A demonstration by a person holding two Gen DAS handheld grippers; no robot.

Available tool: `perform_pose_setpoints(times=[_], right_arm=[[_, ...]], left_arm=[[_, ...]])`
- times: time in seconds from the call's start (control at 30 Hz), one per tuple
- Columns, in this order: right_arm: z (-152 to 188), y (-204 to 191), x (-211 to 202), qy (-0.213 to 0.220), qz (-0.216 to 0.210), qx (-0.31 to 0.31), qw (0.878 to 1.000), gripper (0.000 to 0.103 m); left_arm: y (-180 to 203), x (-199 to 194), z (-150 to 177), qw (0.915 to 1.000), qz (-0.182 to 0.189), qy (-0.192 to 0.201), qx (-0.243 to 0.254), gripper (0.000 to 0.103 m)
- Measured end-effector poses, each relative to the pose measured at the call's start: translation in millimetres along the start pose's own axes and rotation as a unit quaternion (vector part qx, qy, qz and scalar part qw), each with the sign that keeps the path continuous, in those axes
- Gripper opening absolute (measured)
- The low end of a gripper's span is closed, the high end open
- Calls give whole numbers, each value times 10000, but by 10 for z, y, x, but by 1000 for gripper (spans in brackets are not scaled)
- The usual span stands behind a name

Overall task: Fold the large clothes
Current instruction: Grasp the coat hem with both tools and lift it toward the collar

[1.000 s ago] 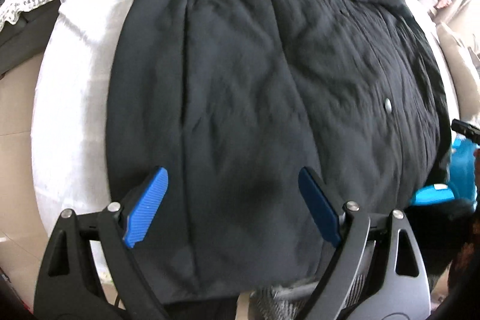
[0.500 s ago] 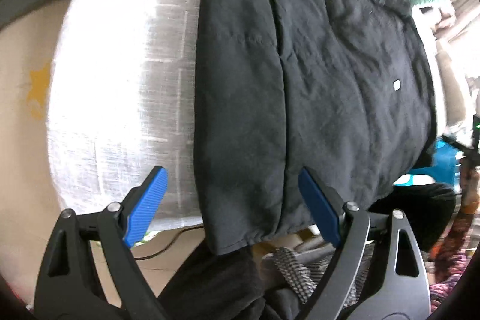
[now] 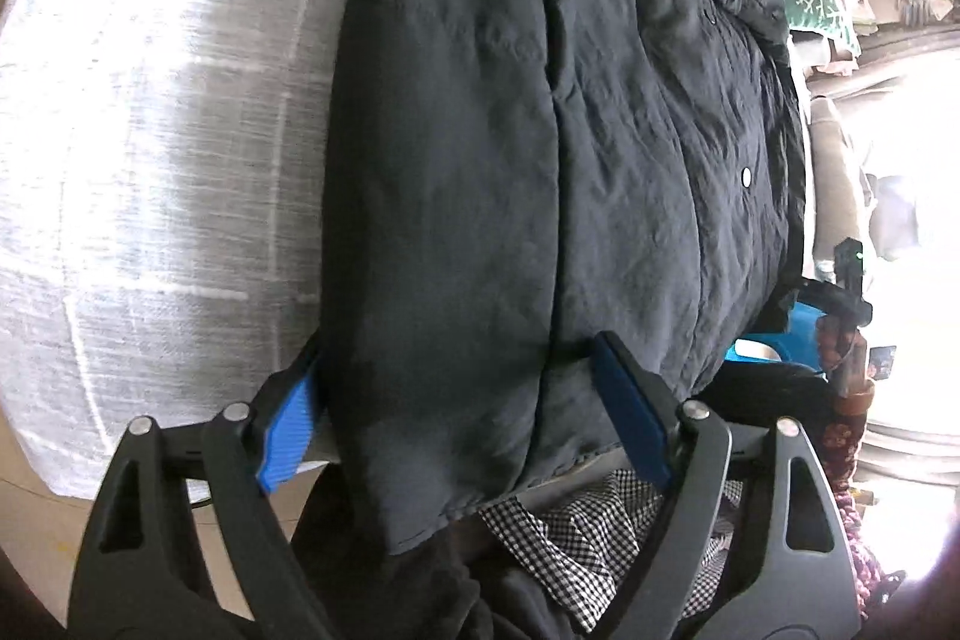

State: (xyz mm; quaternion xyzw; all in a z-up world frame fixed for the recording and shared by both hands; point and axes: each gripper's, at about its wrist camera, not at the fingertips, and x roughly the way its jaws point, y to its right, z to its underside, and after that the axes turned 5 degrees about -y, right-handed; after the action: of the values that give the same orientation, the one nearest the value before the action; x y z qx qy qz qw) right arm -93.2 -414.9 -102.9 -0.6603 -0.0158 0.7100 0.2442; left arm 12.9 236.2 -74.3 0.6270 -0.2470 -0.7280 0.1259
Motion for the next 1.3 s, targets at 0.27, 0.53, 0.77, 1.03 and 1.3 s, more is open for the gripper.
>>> perform_pose_setpoints(times=[0.27, 0.53, 0.77, 1.03, 1.3], right_arm=[[48, -97, 73, -163, 95, -94, 9998, 81], [111, -287, 112, -289, 3, -235, 9993, 63], [211, -475, 0, -117, 131, -445, 9989, 37], [432, -764, -123, 268, 110, -755, 9967, 11], [558, -952, -548, 912, -241, -966, 9908, 8]], left_arm=[[152, 84, 4, 9980, -267, -341, 456, 85], [377, 221, 71, 9928, -633, -646, 790, 84], [485, 139, 120, 9937, -664, -511, 746, 64], [361, 16, 145, 9987, -393, -174, 267, 19], [570, -271, 247, 9980, -70, 529, 336, 12]])
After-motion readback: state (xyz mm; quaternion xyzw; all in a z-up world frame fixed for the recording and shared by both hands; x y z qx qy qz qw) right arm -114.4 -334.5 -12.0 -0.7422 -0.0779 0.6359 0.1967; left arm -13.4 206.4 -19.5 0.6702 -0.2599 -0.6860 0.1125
